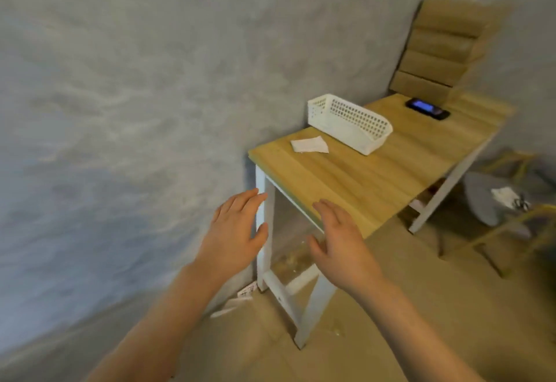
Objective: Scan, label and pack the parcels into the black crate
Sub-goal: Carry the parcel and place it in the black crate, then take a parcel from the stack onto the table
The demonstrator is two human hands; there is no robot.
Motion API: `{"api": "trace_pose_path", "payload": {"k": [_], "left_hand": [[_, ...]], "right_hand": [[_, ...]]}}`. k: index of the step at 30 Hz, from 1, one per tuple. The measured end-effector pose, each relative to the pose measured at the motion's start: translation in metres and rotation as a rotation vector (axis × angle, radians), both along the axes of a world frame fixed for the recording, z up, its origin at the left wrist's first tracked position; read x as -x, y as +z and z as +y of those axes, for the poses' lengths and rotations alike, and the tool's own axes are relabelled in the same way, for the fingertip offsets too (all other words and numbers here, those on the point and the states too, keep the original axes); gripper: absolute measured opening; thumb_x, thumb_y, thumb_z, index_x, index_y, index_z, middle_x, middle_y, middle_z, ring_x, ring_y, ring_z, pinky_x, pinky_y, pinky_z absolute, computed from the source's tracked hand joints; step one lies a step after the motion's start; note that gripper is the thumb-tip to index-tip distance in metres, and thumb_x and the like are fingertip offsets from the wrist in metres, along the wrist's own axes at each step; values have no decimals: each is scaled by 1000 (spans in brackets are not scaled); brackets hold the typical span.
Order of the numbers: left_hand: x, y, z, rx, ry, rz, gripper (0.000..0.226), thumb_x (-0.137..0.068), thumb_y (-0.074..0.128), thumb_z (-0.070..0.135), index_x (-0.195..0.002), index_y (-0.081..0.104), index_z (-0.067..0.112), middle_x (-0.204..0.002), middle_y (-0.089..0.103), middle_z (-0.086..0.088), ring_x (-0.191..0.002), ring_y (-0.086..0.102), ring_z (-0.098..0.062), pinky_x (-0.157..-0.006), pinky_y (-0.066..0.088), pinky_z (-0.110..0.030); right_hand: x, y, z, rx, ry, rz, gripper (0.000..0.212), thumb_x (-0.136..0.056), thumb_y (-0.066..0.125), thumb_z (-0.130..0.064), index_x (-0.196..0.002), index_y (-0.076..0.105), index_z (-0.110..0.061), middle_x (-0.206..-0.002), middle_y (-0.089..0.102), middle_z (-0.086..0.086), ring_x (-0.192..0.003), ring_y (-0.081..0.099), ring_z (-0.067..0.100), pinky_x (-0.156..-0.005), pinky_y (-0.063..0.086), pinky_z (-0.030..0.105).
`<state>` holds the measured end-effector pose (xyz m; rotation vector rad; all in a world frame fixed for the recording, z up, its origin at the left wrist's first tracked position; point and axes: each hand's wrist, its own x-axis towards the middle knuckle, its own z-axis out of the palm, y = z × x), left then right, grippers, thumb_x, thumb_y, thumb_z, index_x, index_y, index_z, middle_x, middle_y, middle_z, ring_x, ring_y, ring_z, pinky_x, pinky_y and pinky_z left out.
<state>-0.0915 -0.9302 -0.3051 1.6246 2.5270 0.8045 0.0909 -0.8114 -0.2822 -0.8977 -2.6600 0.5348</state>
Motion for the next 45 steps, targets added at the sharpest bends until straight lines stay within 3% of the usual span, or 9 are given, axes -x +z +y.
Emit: {"api": "trace_pose_path", "payload": {"k": [6,9,18,25,32,34,36,41,45], "left_hand": [[-44,-1,125,21,-191,-32,70,-85,30,56,-146,41,24,-152,39,2,-140,32,-17,-114,25,-34],[-55,-4,187,22,-223,-31,72,-83,29,58,-146,41,25,-151,40,2,-139,34,-18,-114,31,-40],[-91,11,359,42,-296,-7,57,-95,54,39,-147,37,27,-154,34,6,-141,29,-14,-116,28,-36],[-112,17,480,74,-264,40,71,-82,31,58,-144,43,26,-150,42,3,-138,37,-17,-113,33,-42],[-152,25,617,34,-136,-33,72,-82,36,59,-144,44,23,-150,42,1,-139,37,-19,-113,33,-46],[-164,31,648,10,-82,-52,77,-79,31,62,-143,46,22,-150,43,-1,-139,38,-20,-113,33,-45],[-173,41,676,2,-48,-45,80,-78,29,64,-144,44,22,-150,42,-2,-139,37,-21,-114,32,-43],[-172,63,752,-50,-9,19,56,-95,56,37,-147,40,21,-152,39,-1,-139,36,-21,-114,29,-38],[-161,72,815,-98,15,98,55,-95,55,40,-145,43,20,-149,43,-2,-136,40,-24,-111,32,-37]], "right_hand": [[-61,-3,99,-3,-186,-48,62,-96,53,-32,-151,29,-16,-158,26,4,-146,22,19,-118,20,31],[-82,-6,155,-13,-247,-67,61,-95,53,-34,-150,31,-17,-157,27,4,-145,24,19,-118,23,33],[-127,-3,325,23,-334,-54,59,-96,51,-37,-149,32,-19,-156,29,0,-145,24,17,-118,27,35],[-159,5,455,26,-321,-31,58,-96,52,-33,-148,33,-19,-155,31,0,-144,27,18,-117,27,34],[-206,19,612,64,-257,32,57,-94,54,-33,-147,33,-23,-152,34,-2,-131,44,19,-108,41,41],[-216,27,652,90,-242,58,57,-95,54,-34,-146,32,-26,-148,37,-3,-117,54,19,-99,46,37],[-222,33,691,95,-219,87,57,-95,54,-33,-147,33,-25,-146,40,-2,-118,53,17,-96,43,29],[-220,50,784,75,-184,135,57,-95,54,-33,-147,33,-23,-149,39,1,-129,44,19,-100,39,30],[-203,70,858,1,-164,169,57,-96,54,-34,-148,33,-21,-150,38,1,-131,42,19,-104,34,29]]}}
